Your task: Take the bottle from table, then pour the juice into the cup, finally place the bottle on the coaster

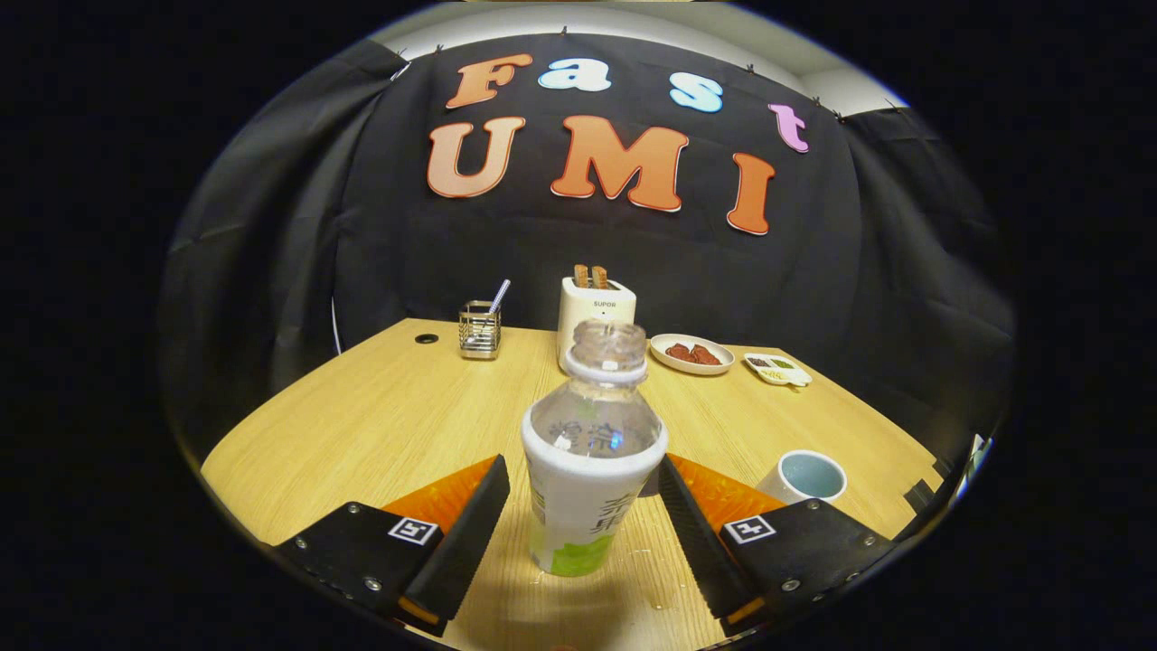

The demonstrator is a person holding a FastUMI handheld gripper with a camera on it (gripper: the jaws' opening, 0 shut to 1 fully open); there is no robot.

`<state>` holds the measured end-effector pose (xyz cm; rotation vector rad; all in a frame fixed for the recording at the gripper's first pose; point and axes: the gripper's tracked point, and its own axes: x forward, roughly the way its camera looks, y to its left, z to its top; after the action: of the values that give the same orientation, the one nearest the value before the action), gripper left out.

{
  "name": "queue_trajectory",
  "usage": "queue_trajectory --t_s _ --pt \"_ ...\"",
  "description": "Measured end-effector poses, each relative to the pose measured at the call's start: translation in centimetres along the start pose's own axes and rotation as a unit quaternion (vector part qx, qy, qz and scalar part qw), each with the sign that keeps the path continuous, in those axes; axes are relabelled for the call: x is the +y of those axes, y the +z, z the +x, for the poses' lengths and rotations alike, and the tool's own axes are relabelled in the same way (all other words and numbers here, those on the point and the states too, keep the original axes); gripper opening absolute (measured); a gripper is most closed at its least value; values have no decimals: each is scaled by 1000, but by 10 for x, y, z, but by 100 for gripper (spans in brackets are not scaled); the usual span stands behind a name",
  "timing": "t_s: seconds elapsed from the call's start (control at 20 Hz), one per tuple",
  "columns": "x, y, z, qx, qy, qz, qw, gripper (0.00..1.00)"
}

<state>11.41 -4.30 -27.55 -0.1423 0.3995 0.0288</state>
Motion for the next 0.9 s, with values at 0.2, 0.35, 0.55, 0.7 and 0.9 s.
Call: queue_trajectory --t_s 0.2,0.35,0.55,0.7,0.9 --pt "3 -13 9 11 1 10 1000 98" --pt "4 -19 10 11 6 9 1000 79" --pt "2 -20 9 13 2 21 1000 60" --pt "2 -8 1 11 1 40 999 60" --pt "7 20 -9 -14 22 115 993 59"
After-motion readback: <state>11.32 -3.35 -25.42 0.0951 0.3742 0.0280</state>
